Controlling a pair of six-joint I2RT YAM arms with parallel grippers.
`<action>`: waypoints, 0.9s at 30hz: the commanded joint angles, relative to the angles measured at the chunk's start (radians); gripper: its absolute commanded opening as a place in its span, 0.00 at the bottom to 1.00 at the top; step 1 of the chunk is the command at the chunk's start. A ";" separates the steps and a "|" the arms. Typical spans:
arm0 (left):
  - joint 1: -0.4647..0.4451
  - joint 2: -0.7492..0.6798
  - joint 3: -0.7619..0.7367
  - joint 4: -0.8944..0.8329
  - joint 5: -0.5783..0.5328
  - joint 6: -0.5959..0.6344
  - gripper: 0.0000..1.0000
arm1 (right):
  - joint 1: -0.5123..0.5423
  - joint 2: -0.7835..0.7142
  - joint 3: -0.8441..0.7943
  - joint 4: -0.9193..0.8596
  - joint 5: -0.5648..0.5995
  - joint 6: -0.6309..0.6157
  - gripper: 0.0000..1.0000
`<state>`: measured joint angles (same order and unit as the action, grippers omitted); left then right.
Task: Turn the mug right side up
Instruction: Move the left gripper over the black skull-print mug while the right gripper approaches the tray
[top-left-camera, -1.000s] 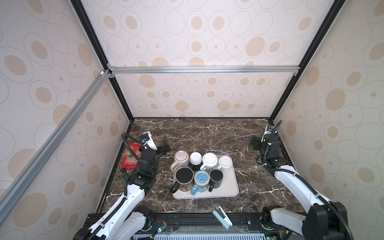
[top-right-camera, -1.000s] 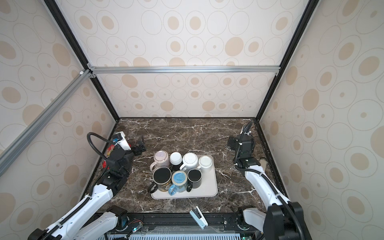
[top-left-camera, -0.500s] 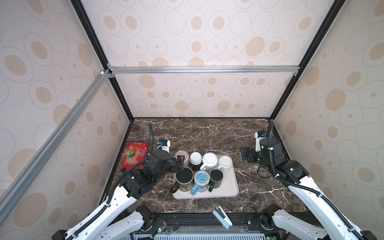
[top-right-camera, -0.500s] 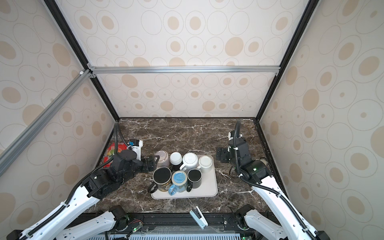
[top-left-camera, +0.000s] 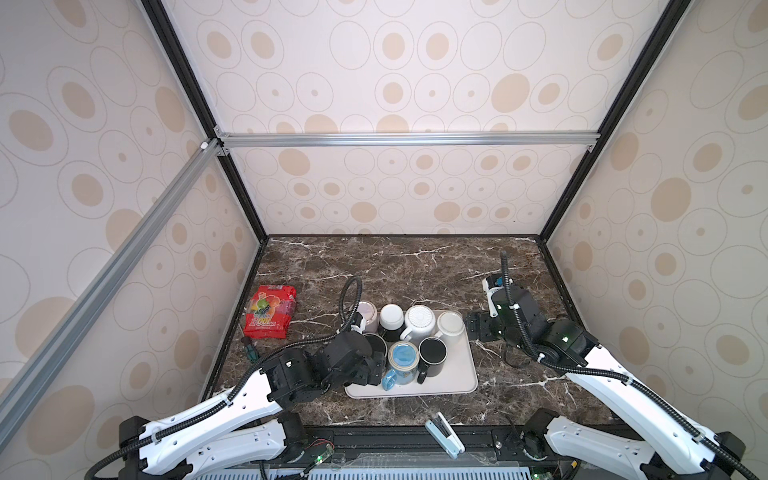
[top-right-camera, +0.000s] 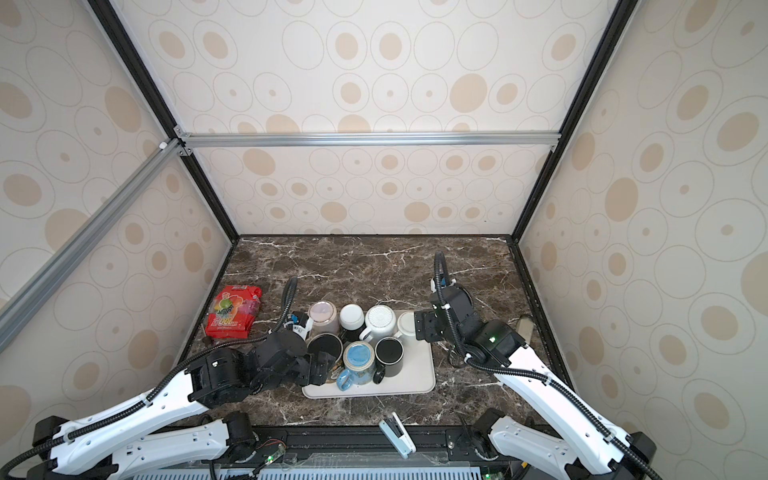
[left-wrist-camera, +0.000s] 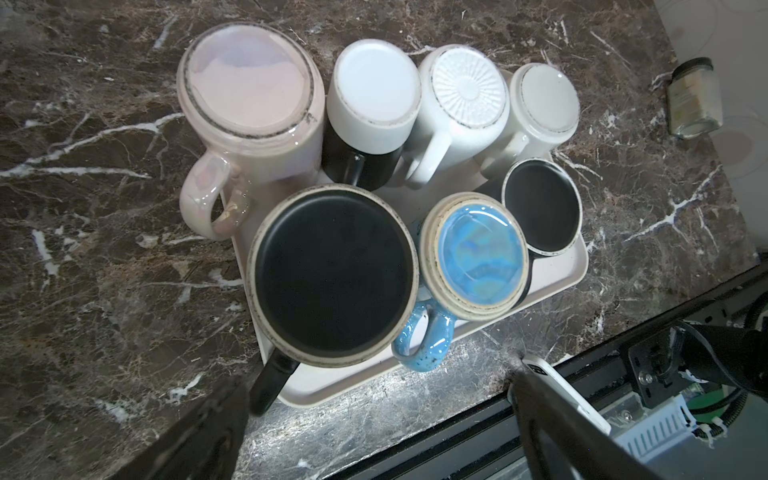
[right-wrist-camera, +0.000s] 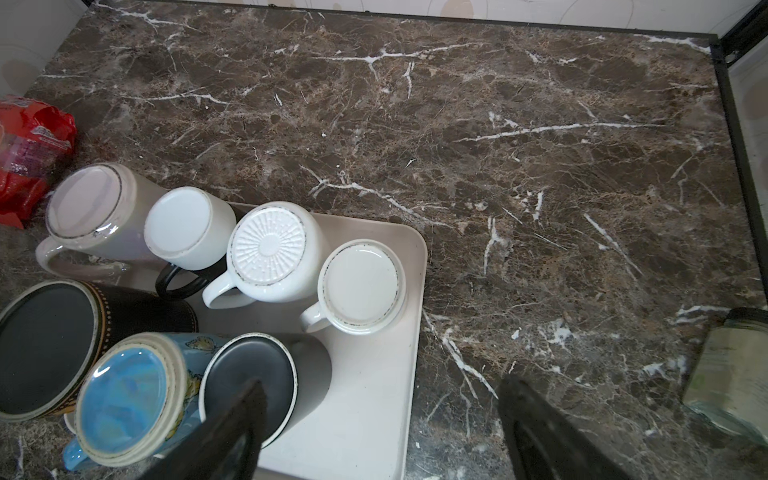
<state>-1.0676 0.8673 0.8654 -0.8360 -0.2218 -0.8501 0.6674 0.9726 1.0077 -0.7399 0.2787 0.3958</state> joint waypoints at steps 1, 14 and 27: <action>-0.011 -0.014 -0.040 0.036 0.009 0.001 1.00 | 0.011 0.003 -0.011 -0.011 0.019 0.010 0.89; -0.009 -0.004 -0.138 0.065 0.003 -0.039 1.00 | 0.029 0.001 -0.048 0.023 0.032 0.049 0.89; 0.012 0.060 -0.221 0.203 0.008 -0.113 0.99 | 0.059 0.015 -0.049 0.027 0.050 0.074 0.89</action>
<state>-1.0603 0.9131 0.6525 -0.6964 -0.2134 -0.9215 0.7101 0.9867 0.9642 -0.7097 0.2970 0.4484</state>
